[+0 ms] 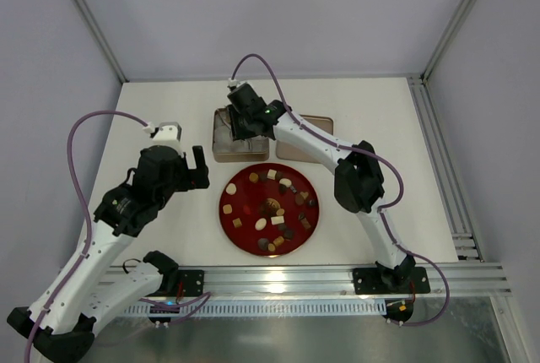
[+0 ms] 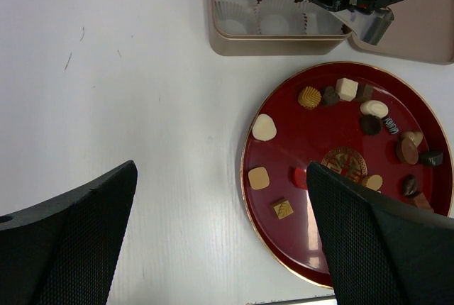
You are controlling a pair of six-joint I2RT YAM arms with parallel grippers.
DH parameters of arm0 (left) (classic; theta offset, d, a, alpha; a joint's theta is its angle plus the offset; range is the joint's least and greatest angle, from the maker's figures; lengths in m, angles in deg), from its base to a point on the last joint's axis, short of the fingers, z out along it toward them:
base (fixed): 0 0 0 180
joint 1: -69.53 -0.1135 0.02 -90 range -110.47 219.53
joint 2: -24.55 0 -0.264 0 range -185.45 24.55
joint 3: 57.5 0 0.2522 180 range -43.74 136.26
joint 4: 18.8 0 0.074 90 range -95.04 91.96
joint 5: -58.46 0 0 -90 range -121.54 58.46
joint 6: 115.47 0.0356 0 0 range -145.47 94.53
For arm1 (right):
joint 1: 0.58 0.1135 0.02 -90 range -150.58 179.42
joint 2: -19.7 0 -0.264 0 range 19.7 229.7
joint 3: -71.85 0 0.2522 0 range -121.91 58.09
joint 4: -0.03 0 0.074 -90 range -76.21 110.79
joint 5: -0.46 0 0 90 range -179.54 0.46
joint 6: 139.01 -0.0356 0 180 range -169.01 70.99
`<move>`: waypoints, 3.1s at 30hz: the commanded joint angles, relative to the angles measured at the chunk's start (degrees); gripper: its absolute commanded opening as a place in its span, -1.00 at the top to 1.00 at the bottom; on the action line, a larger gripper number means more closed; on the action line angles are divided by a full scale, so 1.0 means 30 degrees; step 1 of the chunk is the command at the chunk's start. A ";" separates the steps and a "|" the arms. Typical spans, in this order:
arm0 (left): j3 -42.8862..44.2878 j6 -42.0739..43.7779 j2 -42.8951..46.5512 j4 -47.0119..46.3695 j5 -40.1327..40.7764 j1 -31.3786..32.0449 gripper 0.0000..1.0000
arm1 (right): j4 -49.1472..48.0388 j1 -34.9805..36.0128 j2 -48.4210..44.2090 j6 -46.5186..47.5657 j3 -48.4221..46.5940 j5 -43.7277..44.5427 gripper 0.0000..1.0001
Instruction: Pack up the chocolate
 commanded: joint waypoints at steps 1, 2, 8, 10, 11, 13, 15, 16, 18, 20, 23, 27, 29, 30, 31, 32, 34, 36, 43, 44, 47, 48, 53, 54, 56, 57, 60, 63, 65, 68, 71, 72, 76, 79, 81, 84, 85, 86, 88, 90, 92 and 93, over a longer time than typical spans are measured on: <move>-0.0160 0.0238 0.0261 -0.0311 0.0346 0.0058 -1.00 | -0.0657 0.0049 -0.0435 -0.0124 -0.0890 0.0304 0.21; -0.0161 0.0238 0.0232 -0.0340 0.0318 0.0030 -0.99 | -0.0657 0.0049 -0.0494 -0.0153 -0.0890 0.0304 0.21; -0.0278 0.0179 0.0203 -0.0516 0.0288 0.0029 -1.00 | -0.0686 0.0049 -0.1167 -0.0095 -0.0832 0.0391 0.21; -0.0307 0.0121 0.0202 -0.0575 0.0288 0.0029 -0.99 | -0.0657 0.0078 -0.1460 -0.0037 -0.0774 0.0479 0.21; -0.0278 0.0150 0.0174 -0.0604 0.0259 0.0029 -1.00 | -0.0628 0.0107 -0.1606 -0.0036 -0.0715 0.0538 0.21; -0.0278 0.0121 0.0115 -0.0633 0.0259 0.0029 -1.00 | -0.0628 0.0107 -0.1987 -0.0007 -0.0482 0.0539 0.21; -0.0278 0.0091 0.0144 -0.0662 0.0259 0.0030 -0.99 | -0.0657 0.0107 -0.2454 -0.0007 -0.0305 0.0685 0.21; -0.0307 0.0091 0.0115 -0.0663 0.0259 0.0029 -0.99 | -0.0628 0.0107 -0.2602 -0.0007 -0.0072 0.0714 0.21; -0.0365 0.0062 0.0115 -0.0692 0.0259 0.0029 -1.00 | -0.0569 0.0107 -0.2924 -0.0007 0.0163 0.0919 0.21; -0.0366 0.0033 0.0115 -0.0751 0.0230 0.0029 -1.00 | -0.0482 0.0107 -0.3451 0.0022 0.0573 0.1065 0.21; -0.0424 0.0033 0.0086 -0.0780 0.0200 0.0029 -0.99 | -0.0278 0.0136 -0.4242 -0.0007 0.1217 0.1066 0.21; -0.0512 -0.0026 0.0086 -0.0926 0.0258 0.0029 -0.99 | -0.0072 0.0400 -0.5881 -0.0007 0.3203 0.1270 0.23; -0.0571 -0.0113 0.0028 -0.1014 0.0200 0.0029 -0.99 | 0.0191 0.0809 -0.7281 0.0022 0.4173 0.1388 0.23; -0.0571 -0.0143 -0.0031 -0.1072 0.0171 0.0029 -1.00 | 0.0163 0.0985 -0.7871 -0.0007 0.4787 0.1446 0.23; -0.0571 -0.0143 -0.0032 -0.1102 0.0171 0.0029 -0.99 | 0.0192 0.1160 -0.8399 0.0022 0.6185 0.1563 0.22; -0.0571 -0.0172 -0.0090 -0.1131 0.0142 0.0029 -0.99 | 0.0192 0.1655 -0.9826 0.0051 0.6954 0.1680 0.22; -0.0629 -0.0172 -0.0061 -0.1219 0.0141 0.0030 -0.99 | -0.0011 0.2185 -1.1238 -0.0240 0.9472 0.1798 0.23; -0.0659 -0.0143 -0.0119 -0.1336 0.0171 0.0029 -0.99 | -0.0246 0.2976 -1.3085 -0.0823 1.1751 0.1740 0.22; -0.0805 -0.0114 -0.0412 -0.1600 0.0142 0.0000 -0.99 | 0.0190 0.5642 -1.6137 -0.2787 1.5543 0.2118 0.22; -0.0805 -0.0085 -0.0441 -0.1600 0.0141 0.0000 -0.99 | 0.0221 0.5819 -1.6255 -0.2964 1.5806 0.2179 0.22; -0.0834 -0.0055 -0.0442 -0.1600 0.0171 0.0029 -0.99 | -0.0187 0.6551 -1.6344 -0.3464 1.6832 0.2005 0.21; -0.0863 -0.0055 -0.0442 -0.1600 0.0171 0.0000 -0.99 | -0.0275 0.6814 -1.6228 -0.3522 1.7095 0.1974 0.21; -0.0952 -0.0026 -0.0442 -0.1571 0.0200 0.0000 -0.99 | -0.0802 0.7168 -1.5436 -0.3698 1.7361 0.1858 0.14; -0.1010 -0.0055 -0.0442 -0.1600 0.0200 0.0000 -1.00 | -0.0949 0.7168 -1.5407 -0.3699 1.7449 0.1799 0.14; -0.1010 -0.0055 -0.0413 -0.1600 0.0200 0.0000 -0.99 | -0.1242 0.7197 -1.5231 -0.3641 1.7537 0.1681 0.11; -0.1010 -0.0026 -0.0383 -0.1600 0.0229 0.0000 -0.99 | -0.1330 0.7197 -1.5173 -0.3582 1.7596 0.1652 0.09; -0.1011 -0.0055 -0.0442 -0.1571 0.0229 0.0000 -1.00 | -0.1448 0.7197 -1.4792 -0.3436 1.7596 0.1681 0.09; -0.1010 -0.0055 -0.0471 -0.1600 0.0229 0.0000 -0.99 | -0.1593 0.7197 -1.4411 -0.3347 1.7596 0.1652 0.08; -0.1010 -0.0055 -0.0442 -0.1600 0.0229 0.0000 -0.99 | -0.1682 0.7197 -1.4177 -0.3259 1.7596 0.1623 0.08; -0.1010 -0.0026 -0.0500 -0.1600 0.0229 0.0029 -0.99 | -0.1917 0.7197 -1.3883 -0.3142 1.7567 0.1652 0.08; -0.1040 -0.0055 -0.0501 -0.1600 0.0259 0.0029 -0.99 | -0.2092 0.7197 -1.3533 -0.2966 1.7450 0.1622 0.08; -0.1040 -0.0055 -0.0529 -0.1600 0.0259 0.0000 -1.00 | -0.2209 0.7197 -1.3386 -0.2937 1.7392 0.1593 0.08; -0.1040 -0.0055 -0.0559 -0.1600 0.0259 0.0029 -0.99 | -0.2298 0.7197 -1.2889 -0.2791 1.7158 0.1535 0.08; -0.1069 -0.0026 -0.0588 -0.1600 0.0259 0.0000 -0.99 | -0.2356 0.7197 -1.2537 -0.2761 1.7098 0.1535 0.08; -0.1040 -0.0026 -0.0559 -0.1571 0.0259 0.0029 -0.99 | -0.2444 0.7197 -1.2419 -0.2761 1.7098 0.1564 0.08; -0.1069 -0.0026 -0.0588 -0.1600 0.0259 0.0000 -0.99 | -0.2531 0.7197 -1.2330 -0.2760 1.7127 0.1593 0.08; -0.1040 -0.0026 -0.0617 -0.1600 0.0259 0.0029 -0.99 | -0.2503 0.7197 -1.2330 -0.2761 1.7127 0.1564 0.08; -0.1040 -0.0026 -0.0589 -0.1600 0.0259 0.0000 -0.99 | -0.2532 0.7197 -1.2330 -0.2732 1.7127 0.1593 0.08; -0.1040 0.0003 -0.0618 -0.1571 0.0259 0.0000 -0.99 | -0.2590 0.7197 -1.2330 -0.2790 1.7156 0.1593 0.08; -0.1069 -0.0025 -0.0647 -0.1600 0.0229 0.0000 -0.99 | -0.2765 0.7197 -1.2330 -0.2703 1.7215 0.1535 0.10; -0.1040 -0.0055 -0.0676 -0.1629 0.0200 0.0000 -1.00 | -0.2941 0.7197 -1.2301 -0.2673 1.7273 0.1447 0.13; -0.1040 -0.0055 -0.0647 -0.1600 0.0229 0.0000 -0.99 | -0.3058 0.7197 -1.2243 -0.2644 1.7274 0.1447 0.15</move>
